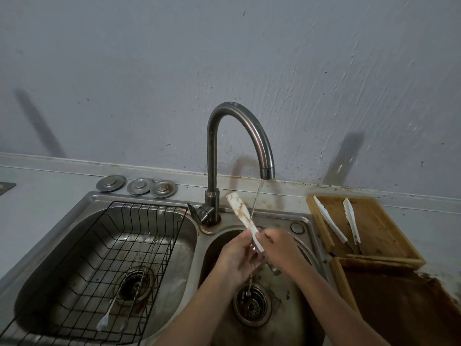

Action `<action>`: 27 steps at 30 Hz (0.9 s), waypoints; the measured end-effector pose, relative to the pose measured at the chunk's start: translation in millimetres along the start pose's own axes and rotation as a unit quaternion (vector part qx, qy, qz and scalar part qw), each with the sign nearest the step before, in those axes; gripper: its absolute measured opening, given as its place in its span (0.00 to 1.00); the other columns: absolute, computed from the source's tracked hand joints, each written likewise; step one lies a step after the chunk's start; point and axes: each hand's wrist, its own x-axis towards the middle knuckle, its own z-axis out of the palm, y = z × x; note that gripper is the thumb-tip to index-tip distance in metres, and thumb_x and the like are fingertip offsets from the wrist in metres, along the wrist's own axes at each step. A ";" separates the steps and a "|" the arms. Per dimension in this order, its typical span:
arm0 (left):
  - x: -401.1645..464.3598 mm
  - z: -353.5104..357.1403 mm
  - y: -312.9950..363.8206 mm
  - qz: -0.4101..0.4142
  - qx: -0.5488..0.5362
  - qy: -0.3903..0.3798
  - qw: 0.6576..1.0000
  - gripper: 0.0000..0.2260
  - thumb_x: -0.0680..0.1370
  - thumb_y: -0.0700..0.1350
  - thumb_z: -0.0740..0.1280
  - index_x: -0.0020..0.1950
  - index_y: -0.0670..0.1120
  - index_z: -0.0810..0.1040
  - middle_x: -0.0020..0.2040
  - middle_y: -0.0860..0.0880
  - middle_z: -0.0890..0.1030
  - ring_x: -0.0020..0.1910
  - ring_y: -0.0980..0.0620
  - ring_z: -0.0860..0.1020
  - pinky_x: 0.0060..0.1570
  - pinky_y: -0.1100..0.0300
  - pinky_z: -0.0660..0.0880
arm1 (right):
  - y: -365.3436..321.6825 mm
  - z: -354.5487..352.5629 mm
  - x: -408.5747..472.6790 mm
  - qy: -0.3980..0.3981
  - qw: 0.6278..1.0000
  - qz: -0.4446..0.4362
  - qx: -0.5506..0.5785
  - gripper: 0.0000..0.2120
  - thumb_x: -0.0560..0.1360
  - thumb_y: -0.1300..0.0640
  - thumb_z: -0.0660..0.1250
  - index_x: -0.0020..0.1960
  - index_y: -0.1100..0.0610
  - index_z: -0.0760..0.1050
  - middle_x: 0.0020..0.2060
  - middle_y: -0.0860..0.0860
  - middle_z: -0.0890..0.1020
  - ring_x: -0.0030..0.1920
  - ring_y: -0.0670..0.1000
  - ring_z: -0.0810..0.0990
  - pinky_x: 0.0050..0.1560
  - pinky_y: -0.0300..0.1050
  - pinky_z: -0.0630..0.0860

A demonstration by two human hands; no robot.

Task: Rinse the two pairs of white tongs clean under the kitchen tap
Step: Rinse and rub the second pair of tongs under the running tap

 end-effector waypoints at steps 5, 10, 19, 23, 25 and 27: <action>5.1 0.1 20.9 0.114 0.081 0.031 0.990 0.11 0.78 0.39 0.63 0.56 0.33 0.77 0.35 0.41 0.76 0.23 0.54 0.70 0.22 0.63 0.70 | -5.7 0.2 2.9 -0.060 0.984 0.001 0.167 0.08 0.76 0.63 0.64 0.44 0.52 0.79 0.39 0.51 0.85 0.42 0.49 0.85 0.51 0.47 0.80; 7.0 2.5 32.0 0.144 0.095 0.033 0.985 0.12 0.79 0.38 0.62 0.59 0.32 0.75 0.35 0.40 0.74 0.21 0.53 0.69 0.19 0.64 0.68 | -22.2 4.7 11.5 0.007 0.980 -0.002 0.198 0.10 0.76 0.59 0.67 0.39 0.64 0.80 0.31 0.54 0.83 0.28 0.45 0.82 0.33 0.35 0.77; 5.5 -6.0 23.9 0.122 0.090 -0.007 0.988 0.12 0.78 0.39 0.63 0.56 0.31 0.75 0.30 0.40 0.76 0.21 0.49 0.71 0.20 0.61 0.70 | -13.1 9.8 3.0 -0.042 0.981 -0.007 0.191 0.02 0.74 0.66 0.65 0.44 0.62 0.73 0.29 0.53 0.80 0.22 0.46 0.77 0.24 0.38 0.74; 1.7 -7.4 20.8 0.115 0.083 -0.032 0.989 0.12 0.74 0.31 0.66 0.56 0.31 0.74 0.37 0.40 0.82 0.31 0.49 0.81 0.31 0.59 0.80 | -7.1 3.5 -4.4 0.025 0.997 -0.050 0.060 0.11 0.78 0.58 0.62 0.37 0.50 0.70 0.28 0.46 0.75 0.25 0.41 0.71 0.25 0.31 0.67; -0.2 -7.4 16.5 0.110 0.061 -0.016 0.992 0.13 0.72 0.29 0.67 0.55 0.34 0.74 0.46 0.38 0.82 0.39 0.47 0.84 0.38 0.60 0.82 | -3.6 -3.6 -8.1 0.002 0.998 -0.060 -0.012 0.08 0.78 0.56 0.61 0.39 0.51 0.71 0.31 0.45 0.75 0.30 0.41 0.72 0.30 0.32 0.66; 1.5 -8.3 13.4 0.098 0.014 0.004 0.995 0.11 0.73 0.31 0.67 0.55 0.34 0.74 0.45 0.39 0.82 0.37 0.49 0.83 0.35 0.60 0.82 | 0.4 -10.1 -9.8 -0.021 0.996 -0.051 -0.074 0.08 0.78 0.55 0.60 0.42 0.54 0.73 0.31 0.46 0.74 0.31 0.43 0.71 0.32 0.36 0.65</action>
